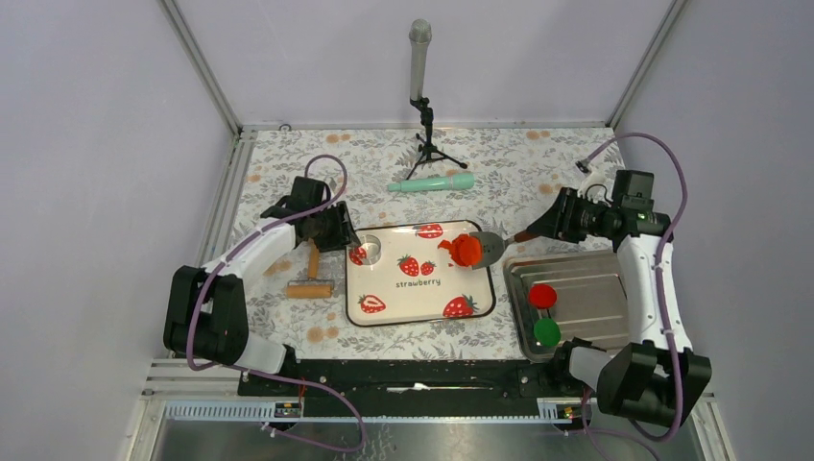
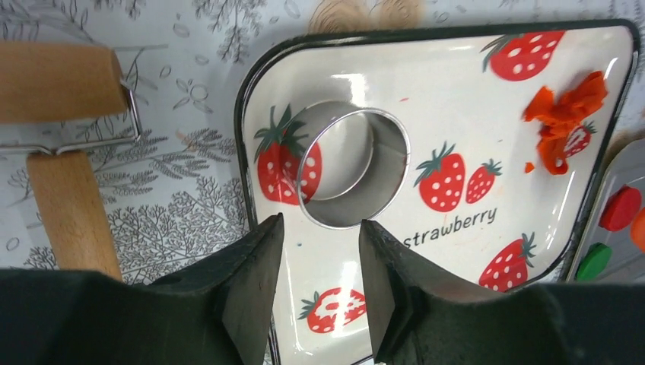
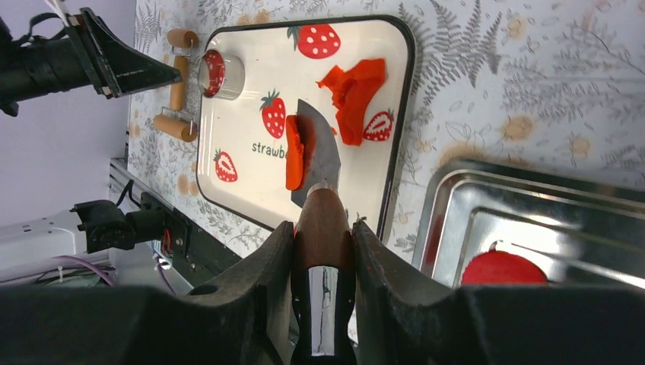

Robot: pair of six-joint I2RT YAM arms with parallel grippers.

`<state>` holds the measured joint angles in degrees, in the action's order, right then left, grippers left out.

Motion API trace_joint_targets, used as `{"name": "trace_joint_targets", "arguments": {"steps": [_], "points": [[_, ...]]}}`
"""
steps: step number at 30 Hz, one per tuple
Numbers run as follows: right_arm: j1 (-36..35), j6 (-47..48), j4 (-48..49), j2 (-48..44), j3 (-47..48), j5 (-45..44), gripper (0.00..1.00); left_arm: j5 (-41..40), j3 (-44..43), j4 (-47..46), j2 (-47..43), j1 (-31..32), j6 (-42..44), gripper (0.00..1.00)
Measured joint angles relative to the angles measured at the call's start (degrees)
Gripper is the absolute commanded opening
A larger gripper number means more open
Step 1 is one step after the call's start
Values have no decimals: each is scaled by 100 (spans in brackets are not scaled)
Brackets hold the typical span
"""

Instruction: Roll out the dumpling wrappers from the dough

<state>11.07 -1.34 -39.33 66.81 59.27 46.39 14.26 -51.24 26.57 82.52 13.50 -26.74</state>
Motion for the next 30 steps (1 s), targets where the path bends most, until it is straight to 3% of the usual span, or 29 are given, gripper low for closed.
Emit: {"name": "trace_joint_targets", "arguments": {"steps": [10,21,30], "points": [[1102,925,-1200,-184,254,133,0,201,-538,-46,-2,-24,203,47],[2529,2872,-2393,918,1176,177,0,260,-511,-136,-337,7,258,46],[3235,4100,-2922,1775,1637,68,0,269,-343,-243,-450,111,299,47]]}}
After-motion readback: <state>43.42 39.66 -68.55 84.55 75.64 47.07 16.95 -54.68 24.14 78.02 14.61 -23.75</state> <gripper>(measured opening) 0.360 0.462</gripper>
